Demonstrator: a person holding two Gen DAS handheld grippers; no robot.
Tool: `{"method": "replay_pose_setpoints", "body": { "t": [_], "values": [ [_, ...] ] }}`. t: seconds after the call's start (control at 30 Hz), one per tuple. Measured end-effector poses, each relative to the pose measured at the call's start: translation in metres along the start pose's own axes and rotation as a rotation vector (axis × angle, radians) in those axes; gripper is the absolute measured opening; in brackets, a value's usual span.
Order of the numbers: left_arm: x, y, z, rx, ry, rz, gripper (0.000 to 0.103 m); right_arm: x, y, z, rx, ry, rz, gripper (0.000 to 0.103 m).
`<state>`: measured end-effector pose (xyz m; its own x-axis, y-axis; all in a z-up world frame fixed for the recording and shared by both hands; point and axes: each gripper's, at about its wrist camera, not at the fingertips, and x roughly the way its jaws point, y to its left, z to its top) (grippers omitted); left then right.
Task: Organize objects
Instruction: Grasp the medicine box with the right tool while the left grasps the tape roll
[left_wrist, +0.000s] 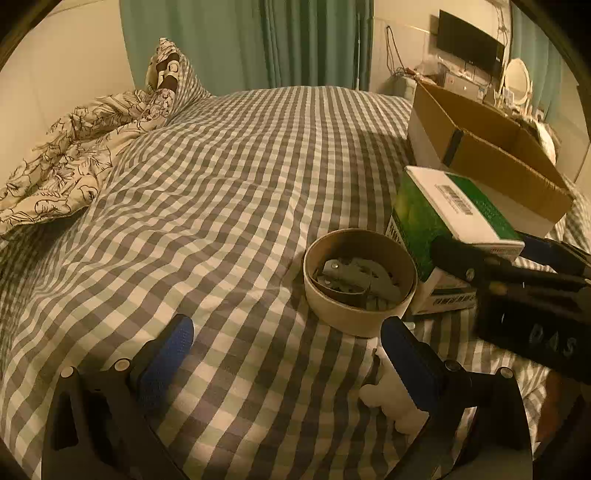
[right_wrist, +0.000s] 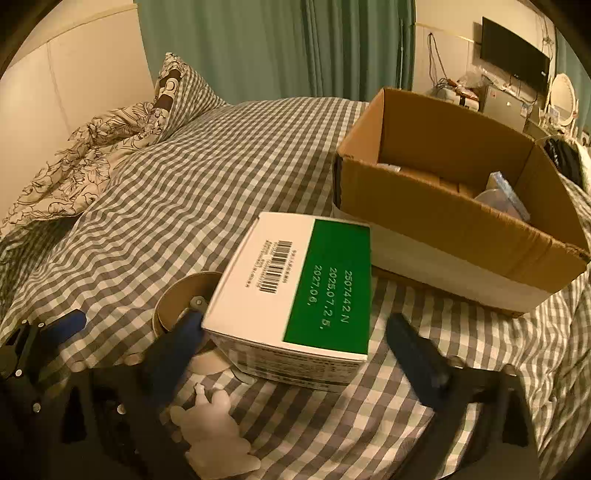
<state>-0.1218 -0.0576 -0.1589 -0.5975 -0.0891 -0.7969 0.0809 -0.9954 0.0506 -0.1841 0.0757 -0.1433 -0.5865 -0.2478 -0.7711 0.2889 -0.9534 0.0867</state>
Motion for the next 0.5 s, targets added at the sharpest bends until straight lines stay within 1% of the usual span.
{"method": "replay_pose_setpoints", "body": {
  "t": [0.03,0.1,0.2,0.27,0.37,0.43,0.5],
  "values": [
    [0.0,-0.002,0.0,0.007,0.002,0.007,0.103,-0.001,-0.003,-0.001,-0.001,0.005,0.025,0.081],
    [0.0,-0.007,0.0,0.026,0.006,0.019,0.103,-0.007,-0.008,-0.004,-0.007,-0.006,0.022,0.081],
    [0.003,-0.016,0.003,0.047,0.023,0.016,0.103,-0.025,-0.016,-0.01,-0.036,-0.035,-0.009,0.08],
    [0.006,-0.022,0.005,0.047,0.036,-0.01,0.103,-0.038,-0.023,-0.015,-0.054,-0.045,-0.019,0.08],
    [0.017,-0.03,0.01,0.029,0.058,-0.049,0.103,-0.054,-0.034,-0.022,-0.093,-0.062,-0.069,0.08],
    [0.028,-0.036,0.015,0.023,0.073,-0.054,0.103,-0.061,-0.044,-0.026,-0.103,-0.068,-0.11,0.08],
    [0.039,-0.041,0.017,0.026,0.089,-0.049,0.103,-0.062,-0.053,-0.027,-0.089,-0.067,-0.119,0.08]
  ]
}}
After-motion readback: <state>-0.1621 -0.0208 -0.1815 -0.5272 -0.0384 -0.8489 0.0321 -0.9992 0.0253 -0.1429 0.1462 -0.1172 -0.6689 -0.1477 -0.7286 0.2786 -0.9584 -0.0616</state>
